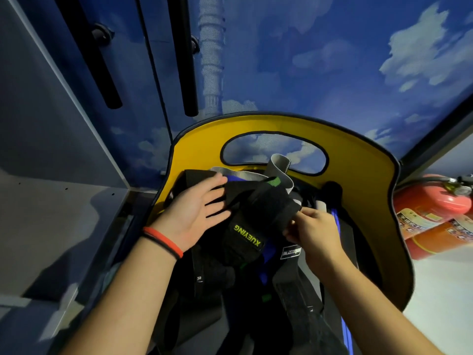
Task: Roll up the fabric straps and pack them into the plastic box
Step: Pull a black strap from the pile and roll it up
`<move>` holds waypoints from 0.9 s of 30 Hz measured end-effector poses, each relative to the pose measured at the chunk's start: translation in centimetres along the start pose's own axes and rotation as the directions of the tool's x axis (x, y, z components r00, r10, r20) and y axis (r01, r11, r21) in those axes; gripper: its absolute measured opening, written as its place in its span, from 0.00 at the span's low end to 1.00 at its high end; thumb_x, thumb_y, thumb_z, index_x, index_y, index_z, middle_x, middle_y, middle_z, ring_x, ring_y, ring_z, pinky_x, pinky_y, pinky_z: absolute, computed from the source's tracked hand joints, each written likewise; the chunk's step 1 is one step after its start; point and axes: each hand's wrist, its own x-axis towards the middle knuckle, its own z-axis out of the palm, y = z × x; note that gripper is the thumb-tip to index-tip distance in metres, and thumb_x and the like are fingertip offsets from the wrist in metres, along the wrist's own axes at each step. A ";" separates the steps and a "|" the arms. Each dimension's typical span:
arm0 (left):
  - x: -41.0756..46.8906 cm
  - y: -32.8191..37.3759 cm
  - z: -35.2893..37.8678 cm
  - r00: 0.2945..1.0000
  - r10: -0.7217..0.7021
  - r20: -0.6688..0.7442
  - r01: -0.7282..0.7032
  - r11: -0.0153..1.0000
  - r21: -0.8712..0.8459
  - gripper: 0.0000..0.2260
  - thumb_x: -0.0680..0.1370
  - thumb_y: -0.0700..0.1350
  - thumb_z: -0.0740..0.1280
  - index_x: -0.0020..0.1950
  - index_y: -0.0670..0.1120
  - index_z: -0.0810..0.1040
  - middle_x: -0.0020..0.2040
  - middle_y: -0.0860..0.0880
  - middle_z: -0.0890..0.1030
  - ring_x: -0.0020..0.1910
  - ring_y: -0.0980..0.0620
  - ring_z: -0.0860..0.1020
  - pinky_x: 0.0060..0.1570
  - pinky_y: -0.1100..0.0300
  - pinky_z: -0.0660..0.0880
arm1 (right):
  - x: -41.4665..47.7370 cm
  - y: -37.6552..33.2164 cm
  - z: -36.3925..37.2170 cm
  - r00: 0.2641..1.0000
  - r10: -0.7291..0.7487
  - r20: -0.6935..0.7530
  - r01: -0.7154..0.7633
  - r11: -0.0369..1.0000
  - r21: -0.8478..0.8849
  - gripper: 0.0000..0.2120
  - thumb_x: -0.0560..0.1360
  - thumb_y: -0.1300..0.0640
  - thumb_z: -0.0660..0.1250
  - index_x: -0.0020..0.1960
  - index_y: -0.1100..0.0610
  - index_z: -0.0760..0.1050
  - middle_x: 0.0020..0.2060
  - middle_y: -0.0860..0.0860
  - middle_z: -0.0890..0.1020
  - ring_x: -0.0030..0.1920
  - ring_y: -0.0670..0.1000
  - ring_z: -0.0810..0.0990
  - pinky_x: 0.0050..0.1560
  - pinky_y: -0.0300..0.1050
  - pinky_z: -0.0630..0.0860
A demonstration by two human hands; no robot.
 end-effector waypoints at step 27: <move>3.0 -2.8 -4.5 0.959 -0.012 -0.284 0.255 0.478 0.840 0.48 0.77 0.59 0.69 0.81 0.55 0.36 0.82 0.47 0.55 0.78 0.43 0.63 0.75 0.46 0.63 | -1.9 -1.7 -0.9 0.817 -0.168 0.551 0.567 0.409 -0.715 0.14 0.76 0.35 0.67 0.53 0.43 0.79 0.40 0.41 0.81 0.42 0.41 0.79 0.38 0.35 0.70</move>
